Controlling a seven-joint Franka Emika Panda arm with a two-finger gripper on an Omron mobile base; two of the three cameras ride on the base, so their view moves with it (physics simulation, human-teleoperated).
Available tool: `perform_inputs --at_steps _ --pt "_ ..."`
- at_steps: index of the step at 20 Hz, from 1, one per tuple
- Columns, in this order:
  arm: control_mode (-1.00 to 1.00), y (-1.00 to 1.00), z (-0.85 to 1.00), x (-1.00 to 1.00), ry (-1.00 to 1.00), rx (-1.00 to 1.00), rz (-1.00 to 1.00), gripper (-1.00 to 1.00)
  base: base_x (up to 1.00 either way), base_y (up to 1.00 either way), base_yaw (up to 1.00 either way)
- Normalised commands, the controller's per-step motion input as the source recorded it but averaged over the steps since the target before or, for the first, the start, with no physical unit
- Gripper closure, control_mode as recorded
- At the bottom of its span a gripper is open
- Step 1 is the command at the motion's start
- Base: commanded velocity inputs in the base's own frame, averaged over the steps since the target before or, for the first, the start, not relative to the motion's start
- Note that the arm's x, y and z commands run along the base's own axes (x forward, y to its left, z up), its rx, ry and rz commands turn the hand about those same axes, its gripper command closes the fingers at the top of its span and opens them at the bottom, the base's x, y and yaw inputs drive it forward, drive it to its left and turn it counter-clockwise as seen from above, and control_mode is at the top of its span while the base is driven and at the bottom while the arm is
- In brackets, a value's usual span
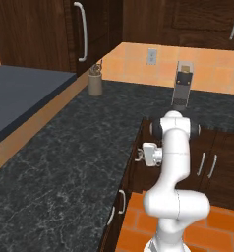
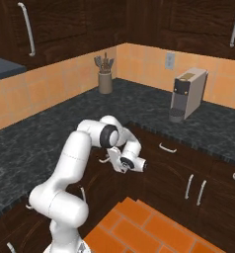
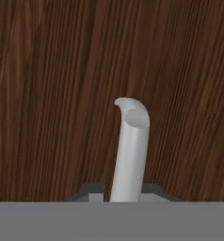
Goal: Take a straw from the drawer in front and place it inside the glass cup on the dining counter.
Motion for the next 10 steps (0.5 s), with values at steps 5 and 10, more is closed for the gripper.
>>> perform_inputs --at_steps 5,10 --pt "-1.00 -0.90 0.03 -0.79 0.00 0.00 0.00 1.00 0.00 0.00 0.00" --pt "-1.00 -1.00 0.09 -0.68 0.04 0.00 0.00 1.00 0.00 0.00 0.00"
